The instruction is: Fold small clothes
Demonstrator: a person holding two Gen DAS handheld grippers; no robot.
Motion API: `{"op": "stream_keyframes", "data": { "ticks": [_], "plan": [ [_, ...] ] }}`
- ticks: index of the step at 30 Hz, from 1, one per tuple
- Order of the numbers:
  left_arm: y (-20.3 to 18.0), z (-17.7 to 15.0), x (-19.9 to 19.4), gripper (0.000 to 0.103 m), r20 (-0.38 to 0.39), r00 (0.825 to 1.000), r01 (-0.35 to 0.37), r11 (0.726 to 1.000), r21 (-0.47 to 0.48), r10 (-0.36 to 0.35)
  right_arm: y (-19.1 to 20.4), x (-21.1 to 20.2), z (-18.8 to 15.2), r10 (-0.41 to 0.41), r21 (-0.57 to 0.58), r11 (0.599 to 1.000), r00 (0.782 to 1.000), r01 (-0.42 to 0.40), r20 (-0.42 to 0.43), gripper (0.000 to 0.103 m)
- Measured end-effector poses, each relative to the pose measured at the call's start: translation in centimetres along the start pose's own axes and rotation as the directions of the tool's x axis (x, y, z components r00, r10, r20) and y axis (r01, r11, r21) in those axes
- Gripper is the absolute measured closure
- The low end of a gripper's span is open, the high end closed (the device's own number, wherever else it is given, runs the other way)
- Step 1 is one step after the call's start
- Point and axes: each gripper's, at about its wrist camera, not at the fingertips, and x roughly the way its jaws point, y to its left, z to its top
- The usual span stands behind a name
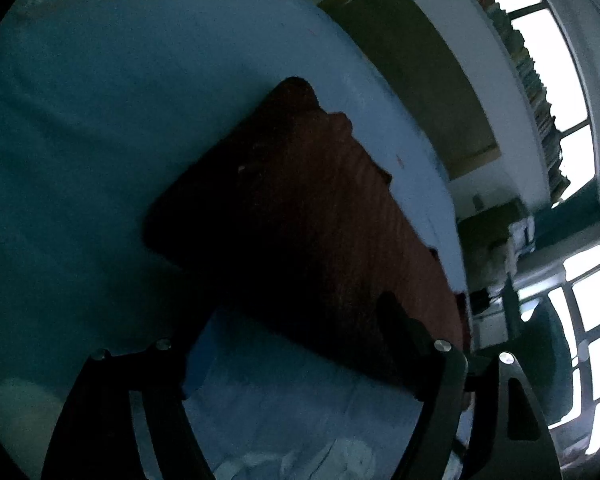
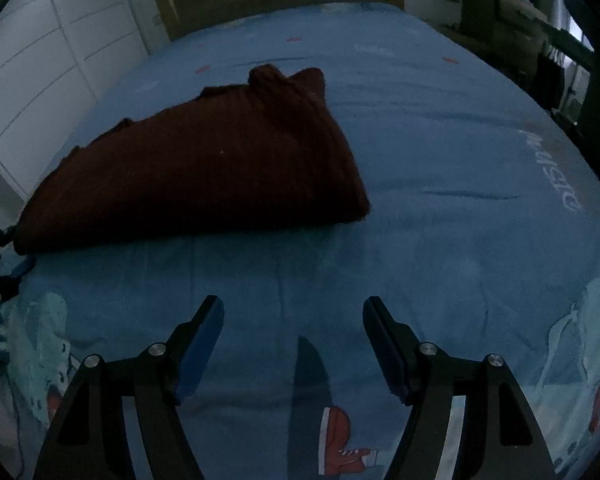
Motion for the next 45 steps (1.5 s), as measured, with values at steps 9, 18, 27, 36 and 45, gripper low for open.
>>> {"op": "stream_keyframes", "data": {
  "ticks": [9,18,27,36,45],
  "plan": [
    [2.1,4.7,2.6,0.034,0.112,0.985,0.149,0.977,-0.151,-0.133,-0.9,-0.2,0.8,0.005,0.009,1.0,1.0,-0.005,0.014,0.029],
    [3.2,7.4,5.0,0.073,0.112,0.981,0.18,0.956,-0.233,-0.157,-1.7,-0.5,0.9,0.03,0.017,0.999,0.999,-0.03,0.03,0.029],
    [2.0,8.1,3.9,0.082,0.101,0.99,0.121,0.967,-0.224,-0.1,-3.4,-1.4,0.8,0.048,0.046,0.998,0.997,-0.051,0.056,0.029],
    [-4.4,8.3,3.3,0.082,0.08,0.996,0.05,0.991,-0.12,-0.041,-6.5,-2.9,0.6,0.072,0.12,0.989,0.993,-0.084,0.097,0.029],
    [-11.3,6.8,5.2,0.084,0.054,0.989,0.146,0.982,-0.12,-0.141,-8.4,-4.6,0.4,0.087,0.139,0.985,0.987,-0.105,0.133,0.029]
  ]
}}
